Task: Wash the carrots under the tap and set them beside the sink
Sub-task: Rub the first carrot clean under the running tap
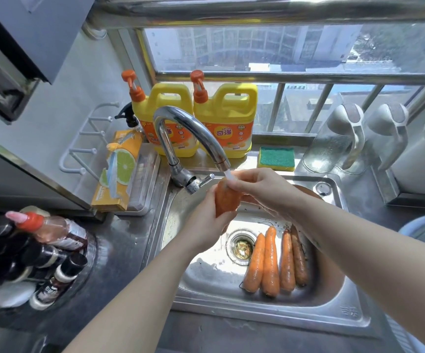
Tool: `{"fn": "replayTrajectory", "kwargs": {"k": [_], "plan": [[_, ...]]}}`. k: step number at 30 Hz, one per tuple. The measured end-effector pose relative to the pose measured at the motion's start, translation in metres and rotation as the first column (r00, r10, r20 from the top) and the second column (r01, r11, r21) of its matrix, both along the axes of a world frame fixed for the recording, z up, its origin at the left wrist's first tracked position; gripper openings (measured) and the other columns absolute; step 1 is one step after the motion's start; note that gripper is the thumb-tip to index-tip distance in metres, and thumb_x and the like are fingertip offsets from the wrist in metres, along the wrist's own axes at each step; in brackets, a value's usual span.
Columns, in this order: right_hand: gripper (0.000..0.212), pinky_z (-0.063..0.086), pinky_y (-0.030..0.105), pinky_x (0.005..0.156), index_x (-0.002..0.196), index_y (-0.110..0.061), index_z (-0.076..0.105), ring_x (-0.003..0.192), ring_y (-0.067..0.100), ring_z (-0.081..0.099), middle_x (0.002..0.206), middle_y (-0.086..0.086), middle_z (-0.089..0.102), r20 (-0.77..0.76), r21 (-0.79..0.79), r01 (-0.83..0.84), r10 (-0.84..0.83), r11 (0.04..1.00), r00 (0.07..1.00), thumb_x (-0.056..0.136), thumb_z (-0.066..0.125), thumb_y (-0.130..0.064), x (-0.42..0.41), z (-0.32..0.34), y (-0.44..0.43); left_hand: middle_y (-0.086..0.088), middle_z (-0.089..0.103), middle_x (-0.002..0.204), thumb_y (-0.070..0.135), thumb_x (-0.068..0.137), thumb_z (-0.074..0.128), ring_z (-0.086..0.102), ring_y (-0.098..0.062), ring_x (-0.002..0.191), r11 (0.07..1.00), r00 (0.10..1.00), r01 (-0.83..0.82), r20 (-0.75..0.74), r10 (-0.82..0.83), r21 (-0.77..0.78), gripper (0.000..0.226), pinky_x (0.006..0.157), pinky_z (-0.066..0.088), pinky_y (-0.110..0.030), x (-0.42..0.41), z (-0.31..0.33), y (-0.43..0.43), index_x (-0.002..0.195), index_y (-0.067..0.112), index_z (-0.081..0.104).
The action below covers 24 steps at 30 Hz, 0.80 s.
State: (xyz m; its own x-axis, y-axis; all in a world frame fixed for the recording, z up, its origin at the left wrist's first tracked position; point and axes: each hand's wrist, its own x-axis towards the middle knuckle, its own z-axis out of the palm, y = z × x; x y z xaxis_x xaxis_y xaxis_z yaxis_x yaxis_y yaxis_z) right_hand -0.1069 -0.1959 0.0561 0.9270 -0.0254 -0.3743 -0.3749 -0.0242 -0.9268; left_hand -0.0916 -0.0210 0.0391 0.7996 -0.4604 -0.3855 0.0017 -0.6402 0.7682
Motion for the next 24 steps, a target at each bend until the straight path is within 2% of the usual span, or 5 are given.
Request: {"fn": "replayTrajectory", "kwargs": {"k": [8,11,16,19,24], "plan": [[0.028,0.050,0.027,0.073,0.088,-0.008,0.080,0.075,0.006,0.061,0.091,0.013,0.076,0.103,-0.270,0.150,-0.126,0.951,0.987,0.095,0.066,-0.030,0.003,0.011,0.009,0.014,0.066,0.117,0.050,0.085,0.061,0.066,-0.017,0.104,0.998,0.990,-0.013,0.143,0.003,0.069,0.059,0.086,0.056,-0.048,0.000,0.004,-0.011,0.137,0.048,0.034],[0.021,0.050,0.018,0.078,0.095,-0.018,0.080,0.085,0.000,0.066,0.095,-0.001,0.078,0.096,-0.274,0.100,-0.077,0.956,0.992,0.097,0.066,-0.033,-0.001,0.018,0.004,0.014,0.067,0.114,0.059,0.078,0.056,0.066,-0.019,0.103,0.996,0.988,0.002,0.151,-0.015,0.086,0.061,0.086,0.056,-0.047,0.004,0.002,-0.009,0.135,0.049,0.033],[0.025,0.055,0.040,0.091,0.108,-0.015,0.076,0.098,0.019,0.071,0.098,0.003,0.077,0.129,-0.495,-0.034,0.113,0.868,0.985,0.089,0.075,-0.031,-0.005,0.016,0.001,0.017,0.065,0.122,0.049,0.083,0.061,0.063,-0.017,0.112,0.997,0.986,0.006,0.164,-0.018,0.075,0.060,0.092,0.054,-0.048,0.000,0.006,-0.006,0.137,0.053,0.035],[0.025,0.052,0.021,0.085,0.115,-0.016,0.075,0.095,0.013,0.070,0.102,-0.003,0.076,0.094,-0.556,-0.168,0.262,0.814,0.961,0.091,0.074,-0.025,-0.004,0.023,-0.007,0.012,0.065,0.125,0.038,0.092,0.067,0.063,-0.017,0.112,0.998,0.986,-0.003,0.167,-0.009,0.066,0.059,0.094,0.054,-0.046,0.000,0.005,-0.002,0.141,0.048,0.036],[0.038,0.054,0.027,0.088,0.116,-0.019,0.076,0.096,0.008,0.070,0.102,-0.008,0.076,0.142,-0.513,-0.019,0.107,0.858,0.984,0.083,0.080,-0.038,0.002,0.023,-0.002,0.010,0.066,0.124,0.032,0.093,0.067,0.063,-0.019,0.113,0.996,0.970,-0.035,0.243,0.013,0.086,0.061,0.093,0.053,-0.045,-0.001,0.007,-0.007,0.139,0.049,0.032]]}}
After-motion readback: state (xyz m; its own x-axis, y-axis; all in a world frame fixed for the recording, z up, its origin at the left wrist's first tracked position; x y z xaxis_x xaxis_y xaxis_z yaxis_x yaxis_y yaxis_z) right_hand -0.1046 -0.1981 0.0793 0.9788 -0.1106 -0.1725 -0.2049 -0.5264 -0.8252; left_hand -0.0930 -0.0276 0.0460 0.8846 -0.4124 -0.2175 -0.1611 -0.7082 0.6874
